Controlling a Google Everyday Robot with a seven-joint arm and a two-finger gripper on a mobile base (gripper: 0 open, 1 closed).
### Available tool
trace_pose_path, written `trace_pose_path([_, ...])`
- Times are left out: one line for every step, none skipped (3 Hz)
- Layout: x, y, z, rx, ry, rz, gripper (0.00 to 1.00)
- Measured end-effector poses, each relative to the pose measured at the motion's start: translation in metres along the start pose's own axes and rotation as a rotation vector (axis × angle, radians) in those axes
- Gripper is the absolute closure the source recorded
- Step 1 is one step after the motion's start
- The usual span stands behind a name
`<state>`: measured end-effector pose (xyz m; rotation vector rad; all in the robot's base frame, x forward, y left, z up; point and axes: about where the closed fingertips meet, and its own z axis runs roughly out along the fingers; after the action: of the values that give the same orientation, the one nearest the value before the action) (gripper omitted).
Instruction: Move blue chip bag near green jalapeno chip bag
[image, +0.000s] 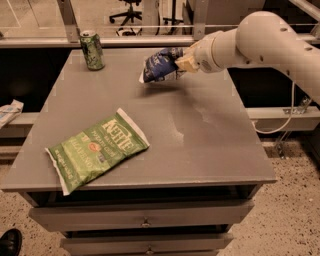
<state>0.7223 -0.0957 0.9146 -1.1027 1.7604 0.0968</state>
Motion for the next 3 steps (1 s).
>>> trace_pose_path([-0.014,0.028,-0.025,-0.064,-0.036,-0.031,1.00])
trace_pose_path([-0.006,0.059,-0.045,-0.137,-0.053,-0.055,1.00])
trace_pose_path([0.010,0.083,-0.066,-0.199,-0.072,-0.077,1.00])
